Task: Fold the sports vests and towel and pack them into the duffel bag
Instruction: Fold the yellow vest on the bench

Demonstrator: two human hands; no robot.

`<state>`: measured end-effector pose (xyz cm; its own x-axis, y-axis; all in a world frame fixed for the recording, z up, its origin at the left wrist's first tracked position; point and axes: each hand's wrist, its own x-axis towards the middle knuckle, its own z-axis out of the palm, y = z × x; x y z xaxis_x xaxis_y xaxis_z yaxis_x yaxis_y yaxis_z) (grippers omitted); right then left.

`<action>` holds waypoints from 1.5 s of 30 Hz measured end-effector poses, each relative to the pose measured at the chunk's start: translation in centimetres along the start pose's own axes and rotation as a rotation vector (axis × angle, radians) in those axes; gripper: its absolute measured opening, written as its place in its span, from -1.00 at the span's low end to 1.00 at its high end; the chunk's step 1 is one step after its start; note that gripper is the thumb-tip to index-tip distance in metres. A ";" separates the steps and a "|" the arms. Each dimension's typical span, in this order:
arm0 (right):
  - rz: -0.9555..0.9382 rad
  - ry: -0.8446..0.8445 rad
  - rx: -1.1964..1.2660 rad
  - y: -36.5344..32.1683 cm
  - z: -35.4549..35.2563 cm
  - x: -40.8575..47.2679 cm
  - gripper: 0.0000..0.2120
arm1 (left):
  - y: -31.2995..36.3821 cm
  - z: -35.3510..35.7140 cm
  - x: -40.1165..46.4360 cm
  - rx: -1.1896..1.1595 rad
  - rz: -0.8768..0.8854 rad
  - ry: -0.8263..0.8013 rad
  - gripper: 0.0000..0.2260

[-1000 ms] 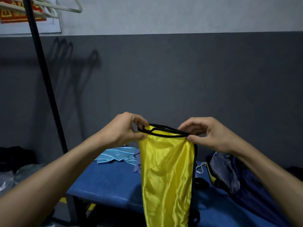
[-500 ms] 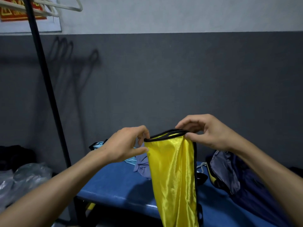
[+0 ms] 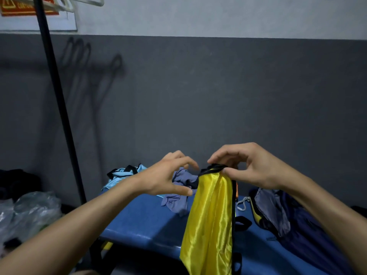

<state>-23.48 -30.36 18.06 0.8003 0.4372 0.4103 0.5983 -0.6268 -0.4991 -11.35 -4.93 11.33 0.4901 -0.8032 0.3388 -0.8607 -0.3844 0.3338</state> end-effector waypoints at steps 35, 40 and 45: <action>0.151 0.054 0.148 3.1 -1.7 0.5 -0.74 | 2.7 -8.1 -0.7 0.652 0.028 -0.194 -0.70; 0.196 -0.010 0.339 3.3 -2.6 -0.2 -0.68 | 5.1 -11.4 0.5 0.561 0.196 -0.106 -0.59; 0.247 0.089 0.552 3.8 -2.9 -0.6 -0.55 | 6.9 -12.8 1.2 0.834 0.523 0.097 -0.66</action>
<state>-21.82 -34.87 18.17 0.9261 0.2505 0.2822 0.3460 -0.2652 -0.9000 -15.00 -2.69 25.31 -0.0024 -0.9369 0.3496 -0.7751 -0.2192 -0.5926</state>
